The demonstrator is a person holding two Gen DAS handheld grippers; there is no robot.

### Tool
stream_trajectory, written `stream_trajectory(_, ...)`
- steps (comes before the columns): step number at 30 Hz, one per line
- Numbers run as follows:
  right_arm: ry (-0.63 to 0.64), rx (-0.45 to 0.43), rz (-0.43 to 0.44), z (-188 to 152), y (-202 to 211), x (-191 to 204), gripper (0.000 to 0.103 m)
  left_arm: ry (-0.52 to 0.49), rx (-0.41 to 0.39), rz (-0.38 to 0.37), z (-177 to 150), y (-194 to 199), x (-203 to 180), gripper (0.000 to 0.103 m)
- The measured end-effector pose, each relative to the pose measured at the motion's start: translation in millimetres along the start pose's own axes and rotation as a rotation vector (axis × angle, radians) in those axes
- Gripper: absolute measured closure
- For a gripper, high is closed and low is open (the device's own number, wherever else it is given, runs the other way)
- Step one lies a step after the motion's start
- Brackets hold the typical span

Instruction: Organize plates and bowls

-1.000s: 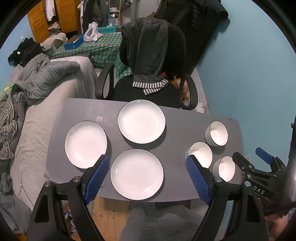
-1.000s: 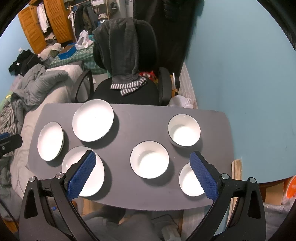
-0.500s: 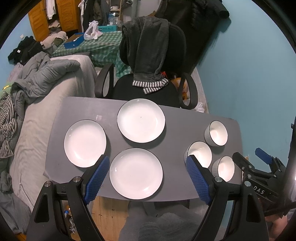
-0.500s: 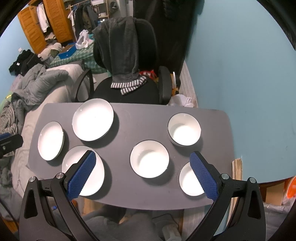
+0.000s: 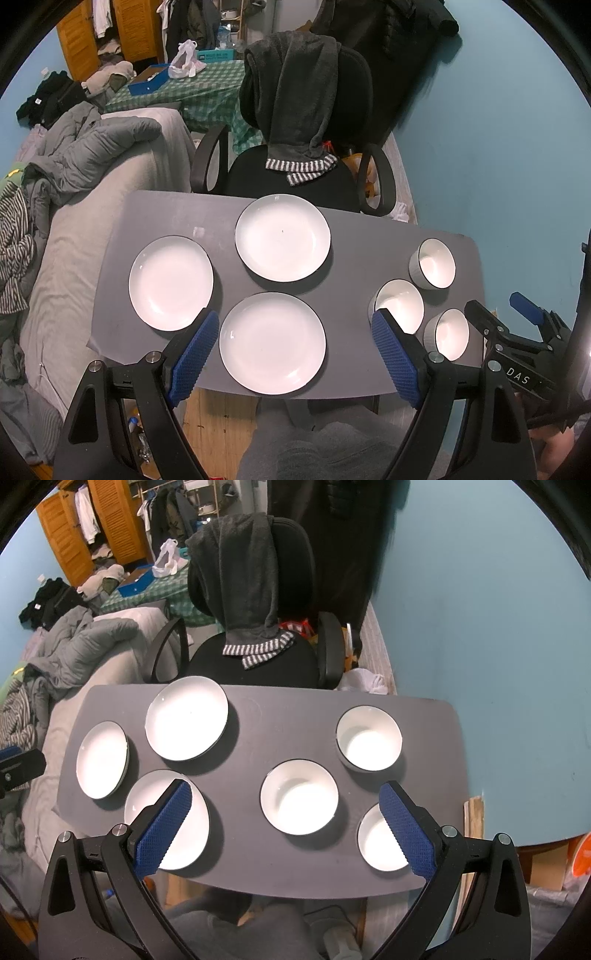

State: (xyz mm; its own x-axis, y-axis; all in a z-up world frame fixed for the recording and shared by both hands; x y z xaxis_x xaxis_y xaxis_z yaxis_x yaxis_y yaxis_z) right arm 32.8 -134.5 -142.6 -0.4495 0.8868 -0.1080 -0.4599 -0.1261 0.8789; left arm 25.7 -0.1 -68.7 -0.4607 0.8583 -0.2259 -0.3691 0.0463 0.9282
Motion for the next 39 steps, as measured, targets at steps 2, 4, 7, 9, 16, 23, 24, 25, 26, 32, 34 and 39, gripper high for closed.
stream_trajectory(2,0.000,0.000,0.000,-0.1,0.6,0.8,0.003,0.000,0.000,0.001,-0.2,0.2,0.1,0.017)
stream_trajectory(4,0.001,0.002,0.000,0.1,0.5,0.9,0.003,0.000,0.001,-0.001,-0.5,0.4,0.2,0.017)
stream_trajectory(7,0.002,0.003,0.000,0.3,0.6,1.5,0.003,0.000,0.000,0.000,-0.7,0.4,-0.1,0.017)
stream_trajectory(9,0.003,0.005,0.000,-0.1,0.6,2.2,0.003,0.001,0.000,0.001,-0.6,0.0,0.0,0.017)
stream_trajectory(16,0.009,0.004,-0.004,0.7,-0.2,0.7,0.003,0.003,0.000,0.001,-0.8,0.1,-0.6,0.017)
stream_trajectory(23,0.021,0.006,-0.002,2.8,-2.9,0.0,0.003,0.009,0.001,0.002,-1.7,-1.5,1.2,0.017)
stream_trajectory(24,0.022,0.008,-0.001,3.3,-3.0,0.5,0.003,0.011,0.001,0.002,-1.2,-1.7,2.1,0.017)
stream_trajectory(25,0.023,0.009,0.000,3.4,-3.1,1.1,0.003,0.014,0.003,0.002,-1.9,-2.1,2.6,0.017)
stream_trajectory(26,0.025,0.009,0.000,3.3,-3.2,1.7,0.003,0.017,0.005,0.003,-0.6,-2.3,3.4,0.017)
stream_trajectory(32,0.029,0.015,0.001,4.7,-4.9,1.4,0.003,0.035,0.009,0.008,0.6,-4.4,7.1,0.017)
stream_trajectory(34,0.033,0.015,0.001,5.1,-5.4,2.0,0.003,0.043,0.008,0.012,0.7,-5.2,9.2,0.017)
stream_trajectory(39,0.065,0.011,-0.001,10.2,-8.5,8.1,0.003,0.074,-0.005,0.038,0.9,-6.4,18.5,0.017)
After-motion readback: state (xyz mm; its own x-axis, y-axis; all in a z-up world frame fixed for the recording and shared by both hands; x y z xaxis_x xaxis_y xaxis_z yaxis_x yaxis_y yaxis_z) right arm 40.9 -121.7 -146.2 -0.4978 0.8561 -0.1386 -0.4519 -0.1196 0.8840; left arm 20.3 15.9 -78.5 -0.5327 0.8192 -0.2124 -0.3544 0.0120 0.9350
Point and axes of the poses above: each gripper's, at about its wrist camera, not at the fingertips, and y roughly against the way its jaws point, x to its left, z to its top, the point moved 7 cm from there along -y, roughly the way its jaws point, and after that the axes turned 15 degrees about y, right-handed, at the moved point
